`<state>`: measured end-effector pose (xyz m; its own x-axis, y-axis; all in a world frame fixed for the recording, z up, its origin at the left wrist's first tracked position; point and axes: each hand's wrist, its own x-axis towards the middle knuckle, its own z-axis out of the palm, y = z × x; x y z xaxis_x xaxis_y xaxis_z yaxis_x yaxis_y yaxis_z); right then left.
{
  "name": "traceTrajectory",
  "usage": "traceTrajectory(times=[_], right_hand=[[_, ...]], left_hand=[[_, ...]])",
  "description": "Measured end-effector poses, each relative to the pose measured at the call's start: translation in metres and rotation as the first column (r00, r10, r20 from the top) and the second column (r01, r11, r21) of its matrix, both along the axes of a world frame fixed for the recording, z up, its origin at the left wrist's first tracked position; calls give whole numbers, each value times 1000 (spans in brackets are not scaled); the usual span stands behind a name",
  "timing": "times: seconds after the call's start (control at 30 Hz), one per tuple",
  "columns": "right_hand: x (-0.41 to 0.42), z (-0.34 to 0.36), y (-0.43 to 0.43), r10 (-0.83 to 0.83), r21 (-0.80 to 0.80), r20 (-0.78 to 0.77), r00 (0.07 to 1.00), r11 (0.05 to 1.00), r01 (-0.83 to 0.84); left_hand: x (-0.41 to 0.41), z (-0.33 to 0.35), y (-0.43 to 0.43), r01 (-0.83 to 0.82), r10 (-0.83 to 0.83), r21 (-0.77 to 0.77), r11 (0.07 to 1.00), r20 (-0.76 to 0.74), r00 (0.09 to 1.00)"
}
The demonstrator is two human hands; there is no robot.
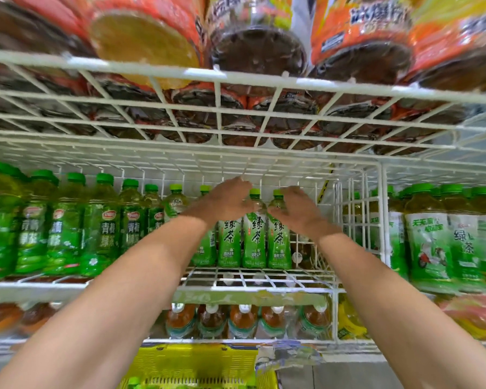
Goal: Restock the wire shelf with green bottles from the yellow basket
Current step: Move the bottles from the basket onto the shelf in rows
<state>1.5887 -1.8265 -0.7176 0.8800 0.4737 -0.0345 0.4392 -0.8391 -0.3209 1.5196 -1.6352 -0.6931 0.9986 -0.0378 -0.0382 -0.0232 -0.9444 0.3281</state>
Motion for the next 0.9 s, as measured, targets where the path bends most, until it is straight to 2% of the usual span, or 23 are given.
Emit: traceTrajectory(times=[0.13,0.23,0.27,0.37,0.43,0.67,0.9], right_hand=[[-39,33,7,120,-153,62,991,982,-109],[-77,51,5,155,-184,71,985,973,-140],[-91,55,4,165,-175,76,983,973,-149],[-129,64,1,198,-197,128,972,965,-171],[-152,67,2,210,-219,166,964,961,-171],[-214,62,40,408,-285,183,895,893,-349],[-275,31,93,548,-204,212,809,834,-512]], left_hand=[[-46,24,4,39,-22,143,989,-116,993],[-86,39,0,11,44,225,974,-237,971],[-100,45,-2,8,51,241,970,-237,970],[-134,57,-5,-29,53,300,953,-70,996],[-157,59,-6,-61,75,331,942,-30,997],[-240,56,18,-113,125,393,912,-3,992],[-325,20,68,-235,274,376,896,-50,961]])
